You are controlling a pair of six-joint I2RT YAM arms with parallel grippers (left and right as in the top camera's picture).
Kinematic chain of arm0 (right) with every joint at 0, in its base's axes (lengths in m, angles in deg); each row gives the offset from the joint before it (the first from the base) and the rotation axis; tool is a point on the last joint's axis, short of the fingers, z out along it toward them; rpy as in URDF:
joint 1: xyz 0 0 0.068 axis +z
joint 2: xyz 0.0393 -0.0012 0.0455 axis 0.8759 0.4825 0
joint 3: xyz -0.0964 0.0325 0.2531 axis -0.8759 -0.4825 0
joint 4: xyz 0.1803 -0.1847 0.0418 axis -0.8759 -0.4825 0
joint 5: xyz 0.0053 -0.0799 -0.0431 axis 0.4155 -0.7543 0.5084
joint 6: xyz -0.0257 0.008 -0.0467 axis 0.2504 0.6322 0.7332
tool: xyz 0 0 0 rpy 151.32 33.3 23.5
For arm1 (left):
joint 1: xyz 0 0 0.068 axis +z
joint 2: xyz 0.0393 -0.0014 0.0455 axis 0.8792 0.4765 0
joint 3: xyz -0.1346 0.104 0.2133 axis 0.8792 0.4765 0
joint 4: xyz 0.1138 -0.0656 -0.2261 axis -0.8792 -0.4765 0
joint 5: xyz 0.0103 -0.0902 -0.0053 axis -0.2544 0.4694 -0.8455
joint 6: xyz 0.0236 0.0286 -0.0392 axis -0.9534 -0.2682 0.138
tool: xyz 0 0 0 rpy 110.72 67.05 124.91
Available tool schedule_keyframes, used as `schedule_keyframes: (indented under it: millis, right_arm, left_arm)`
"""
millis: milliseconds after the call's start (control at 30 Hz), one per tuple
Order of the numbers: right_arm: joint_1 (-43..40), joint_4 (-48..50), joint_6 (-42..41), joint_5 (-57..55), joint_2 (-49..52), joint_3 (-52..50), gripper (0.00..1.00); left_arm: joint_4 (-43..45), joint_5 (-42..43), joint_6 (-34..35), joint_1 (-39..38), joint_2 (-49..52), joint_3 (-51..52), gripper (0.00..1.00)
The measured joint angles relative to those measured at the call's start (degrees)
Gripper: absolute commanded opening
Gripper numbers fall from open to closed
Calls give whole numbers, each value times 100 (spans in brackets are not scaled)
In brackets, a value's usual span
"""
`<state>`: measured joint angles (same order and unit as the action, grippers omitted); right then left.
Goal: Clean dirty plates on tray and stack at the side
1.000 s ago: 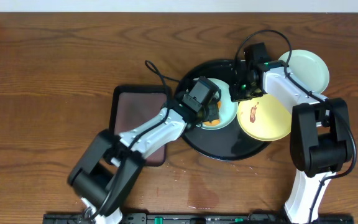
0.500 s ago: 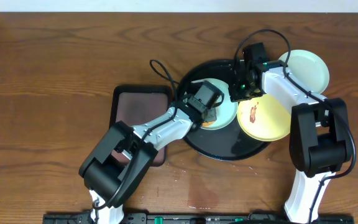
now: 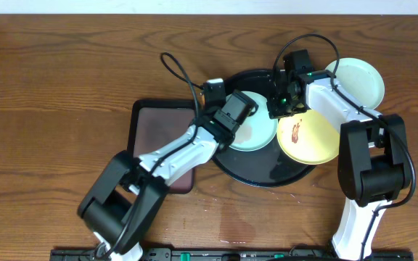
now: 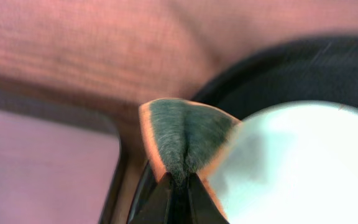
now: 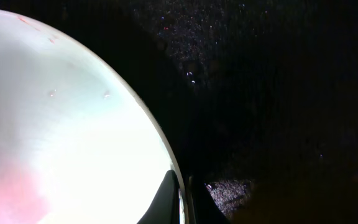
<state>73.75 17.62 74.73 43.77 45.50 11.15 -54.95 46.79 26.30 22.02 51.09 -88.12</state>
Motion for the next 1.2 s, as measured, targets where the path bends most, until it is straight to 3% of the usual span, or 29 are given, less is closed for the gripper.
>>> schedule_keyframes:
  millis: [267,433,633,833,1200]
  right_arm:
    - [2,20,0,-24,-63,-13,1]
    - [177,240,144,-308,-579,-105,1]
    - [815,426,671,-1528,-2175,-92,1]
    - [1840,1012,1373,-3331,-3241,-70,1]
    - [2944,2068,3733,-5576,-3427,-72,1]
  left_arm:
    - [-232,114,-57,72,-938,48,8]
    - [-1316,120,-90,457,-2428,46,8]
    - [-3150,72,-136,1189,-3753,39,8]
    - [-4275,133,-44,1784,-3877,44,7]
    - [-4603,262,273,1919,-3746,50,8]
